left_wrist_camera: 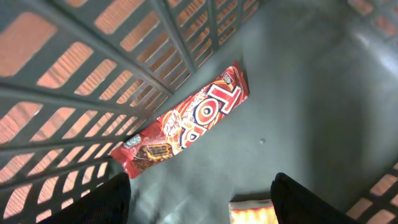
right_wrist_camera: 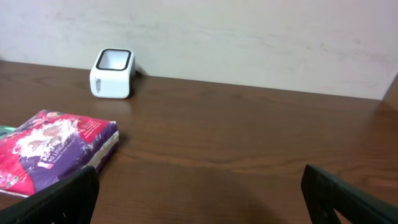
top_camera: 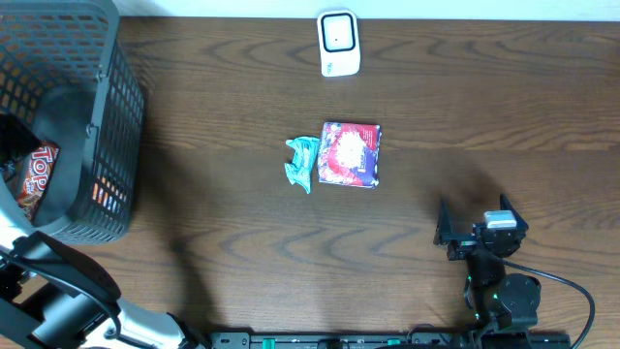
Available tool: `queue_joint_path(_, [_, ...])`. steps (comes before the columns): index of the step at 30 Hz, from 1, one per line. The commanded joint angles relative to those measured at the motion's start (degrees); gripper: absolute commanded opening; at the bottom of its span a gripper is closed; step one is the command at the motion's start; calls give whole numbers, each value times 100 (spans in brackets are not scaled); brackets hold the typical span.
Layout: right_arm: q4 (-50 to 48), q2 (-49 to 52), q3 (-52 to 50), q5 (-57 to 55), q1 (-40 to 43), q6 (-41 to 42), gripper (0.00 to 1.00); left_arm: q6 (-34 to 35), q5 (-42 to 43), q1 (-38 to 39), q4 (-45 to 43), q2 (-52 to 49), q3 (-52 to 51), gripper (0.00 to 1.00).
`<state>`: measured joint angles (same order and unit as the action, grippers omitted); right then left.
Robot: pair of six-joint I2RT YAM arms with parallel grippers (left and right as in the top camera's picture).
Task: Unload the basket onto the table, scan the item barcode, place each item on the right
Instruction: 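Reach the left gripper into the basket and grasp the red TOP bar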
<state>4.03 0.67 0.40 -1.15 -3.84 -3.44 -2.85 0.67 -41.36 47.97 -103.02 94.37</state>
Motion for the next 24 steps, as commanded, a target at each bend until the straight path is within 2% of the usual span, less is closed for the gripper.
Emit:
queue_joint_path(1, [22,-37,-9,-44,0,-48,99,-374,-76,-24,31,-262,-52,72])
queue_joint_path(16, [22,-37,-9,-44,0,-46,99,-577,-205,-2,142,-522,-59,72])
queue_joint_path(24, [22,-37,-9,-44,0,-48,99,-658,-332,79,-74,-522,-402,72])
